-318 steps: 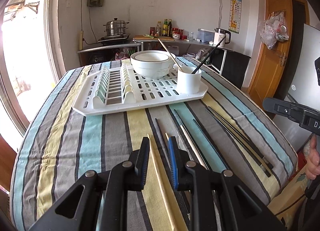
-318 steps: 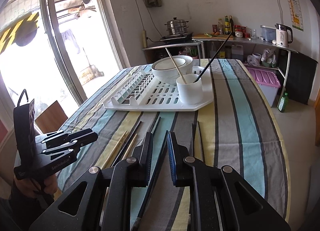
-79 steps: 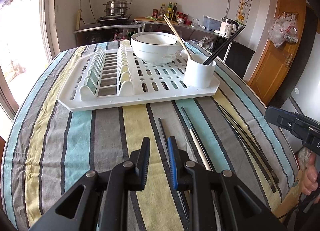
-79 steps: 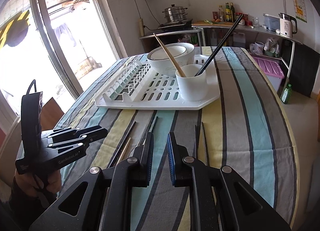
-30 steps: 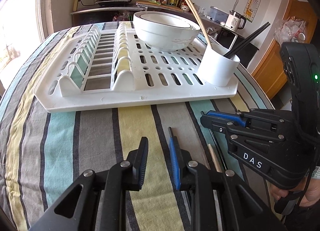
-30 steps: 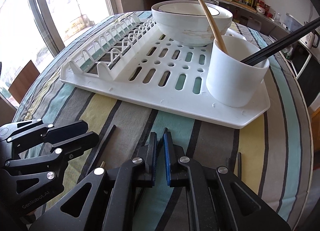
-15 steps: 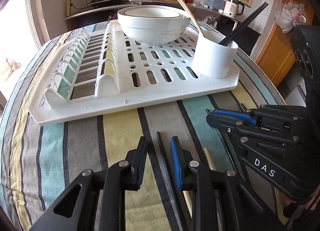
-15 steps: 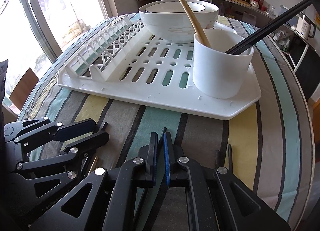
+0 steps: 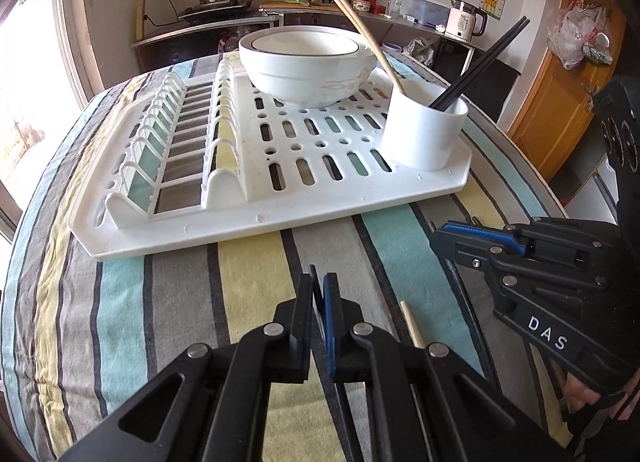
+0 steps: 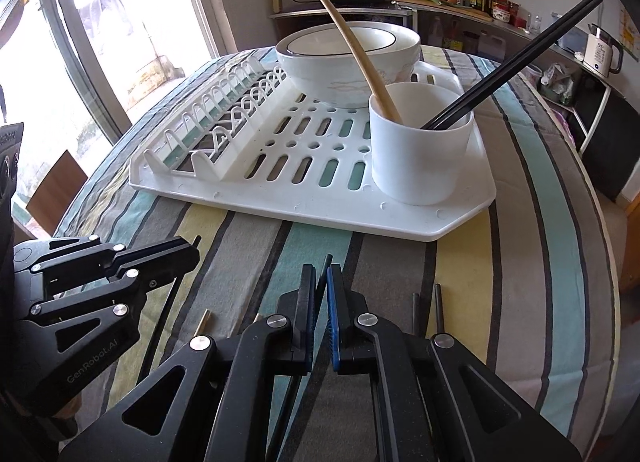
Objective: Organize utensils
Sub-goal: 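Close left tool on a chopstick while right tool grasps another chopstick, then lift both held chopsticks and carry them over the white cup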
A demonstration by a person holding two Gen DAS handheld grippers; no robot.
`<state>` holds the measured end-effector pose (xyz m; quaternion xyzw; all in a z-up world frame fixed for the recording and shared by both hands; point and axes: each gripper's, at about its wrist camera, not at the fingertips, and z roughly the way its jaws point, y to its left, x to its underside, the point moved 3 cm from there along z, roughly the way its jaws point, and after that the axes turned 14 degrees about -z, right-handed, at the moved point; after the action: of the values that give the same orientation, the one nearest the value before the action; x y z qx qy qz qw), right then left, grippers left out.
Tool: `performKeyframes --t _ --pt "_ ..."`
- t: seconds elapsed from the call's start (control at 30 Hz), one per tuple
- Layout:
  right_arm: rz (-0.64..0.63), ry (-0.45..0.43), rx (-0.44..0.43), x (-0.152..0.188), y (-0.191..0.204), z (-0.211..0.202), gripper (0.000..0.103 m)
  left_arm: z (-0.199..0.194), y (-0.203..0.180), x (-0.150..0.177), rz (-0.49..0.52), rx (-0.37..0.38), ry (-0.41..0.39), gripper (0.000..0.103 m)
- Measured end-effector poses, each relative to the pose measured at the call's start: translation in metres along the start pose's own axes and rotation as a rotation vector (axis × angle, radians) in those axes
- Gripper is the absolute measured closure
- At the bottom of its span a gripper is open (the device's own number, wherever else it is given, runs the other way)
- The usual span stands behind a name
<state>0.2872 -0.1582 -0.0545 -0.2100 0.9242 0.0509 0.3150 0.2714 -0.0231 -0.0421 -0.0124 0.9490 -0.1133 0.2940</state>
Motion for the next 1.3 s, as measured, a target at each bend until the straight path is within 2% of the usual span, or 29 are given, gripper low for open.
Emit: performKeyframes --t 0.43,0.67,1.0,1.3 --pt "-0.002 -0.256 0.04 -0.009 0.002 -0.117 0.099 -0.109 0.005 -0.021 -0.019 0.073 -0.22 0.098" --pt "-0.021 -0.378 0.076 -0.004 0.006 -0.17 0.099 -0.155 0.0 -0.017 0.008 0.093 -0.313 0.099" --pt "-0.038 -0.444 0.1 0.003 0.006 -0.199 0.1 -0.181 -0.011 -0.014 0.033 0.115 -0.357 0.099" --pt "-0.032 -0.485 0.127 -0.016 -0.009 -0.211 0.1 -0.185 -0.025 -0.046 0.048 0.132 -0.379 0.099"
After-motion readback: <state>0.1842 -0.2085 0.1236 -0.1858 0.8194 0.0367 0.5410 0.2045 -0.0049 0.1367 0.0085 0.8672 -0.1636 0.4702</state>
